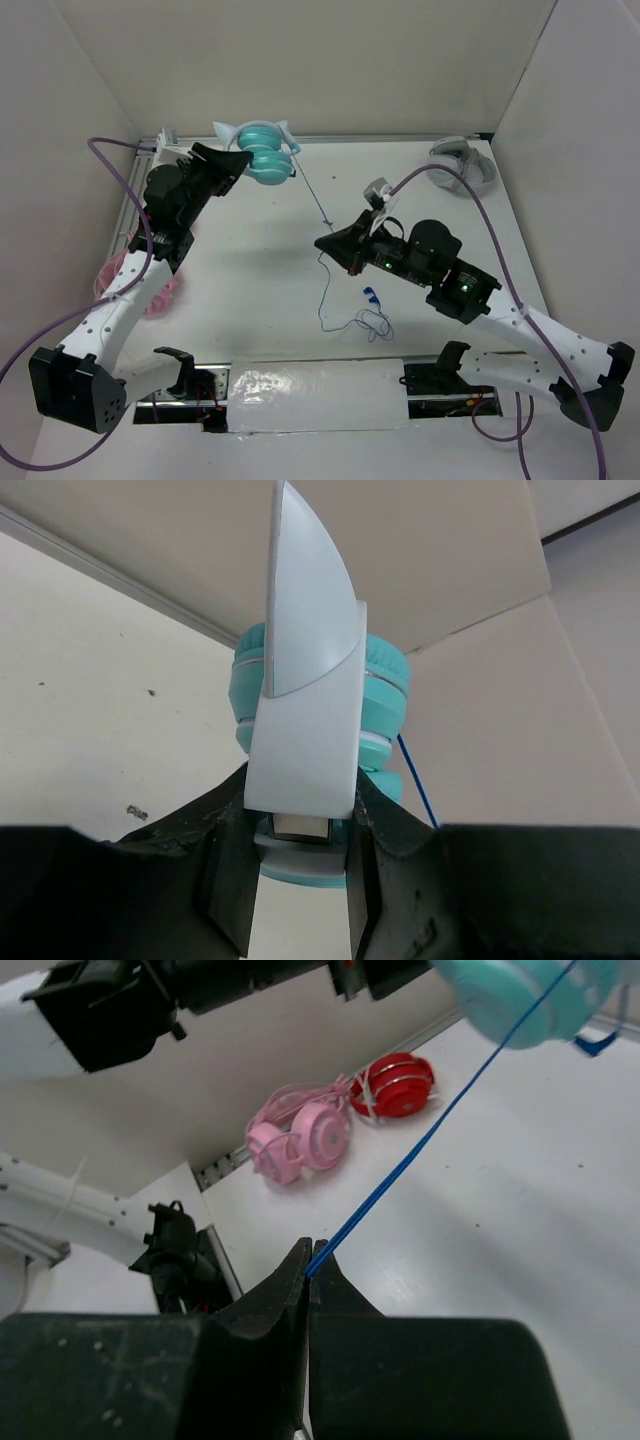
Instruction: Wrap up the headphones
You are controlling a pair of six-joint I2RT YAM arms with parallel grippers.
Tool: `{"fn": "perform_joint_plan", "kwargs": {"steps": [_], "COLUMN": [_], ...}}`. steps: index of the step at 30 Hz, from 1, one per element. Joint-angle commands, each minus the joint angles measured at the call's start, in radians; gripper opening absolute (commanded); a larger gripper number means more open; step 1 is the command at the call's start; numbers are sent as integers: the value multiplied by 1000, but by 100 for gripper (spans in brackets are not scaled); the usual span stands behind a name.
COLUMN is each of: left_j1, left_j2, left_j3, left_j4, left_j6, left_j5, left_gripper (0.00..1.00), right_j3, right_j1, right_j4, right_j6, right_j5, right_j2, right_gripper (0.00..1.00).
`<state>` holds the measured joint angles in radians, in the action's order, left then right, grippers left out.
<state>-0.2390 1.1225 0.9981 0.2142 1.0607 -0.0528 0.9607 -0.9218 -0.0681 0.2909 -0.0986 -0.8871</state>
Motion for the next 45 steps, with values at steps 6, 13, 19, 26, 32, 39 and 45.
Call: {"fn": "perform_joint_plan", "kwargs": {"steps": [6,13,19,26,32,39,45], "left_j1": [41,61,81,81,61,23,12], "left_j2": [-12,-24,-15,59,70,23,72], "left_j3": [79,89,85,97,57,16,106], "left_j4": [171,255,381,502,521,468,429], "left_j6": [218,343,444,526,440,257,274], "left_j5": [-172,-409,-695,-843,-684,-348,-303], "left_gripper": [0,0,0,0,0,0,0], "right_j3": [-224,-335,-372,-378,-358,-369,-375], "right_j1": [-34,-12,63,107,46,-6,-51], "right_j4": [411,606,755,903,753,585,629], "right_j6": [-32,-85,-39,21,-27,-27,-9], "right_j5": [-131,-124,-171,-311,-263,-207,-257], "right_j2": [-105,-162,-205,-254,-121,53,-2], "right_gripper": [0,0,0,0,0,0,0]}}
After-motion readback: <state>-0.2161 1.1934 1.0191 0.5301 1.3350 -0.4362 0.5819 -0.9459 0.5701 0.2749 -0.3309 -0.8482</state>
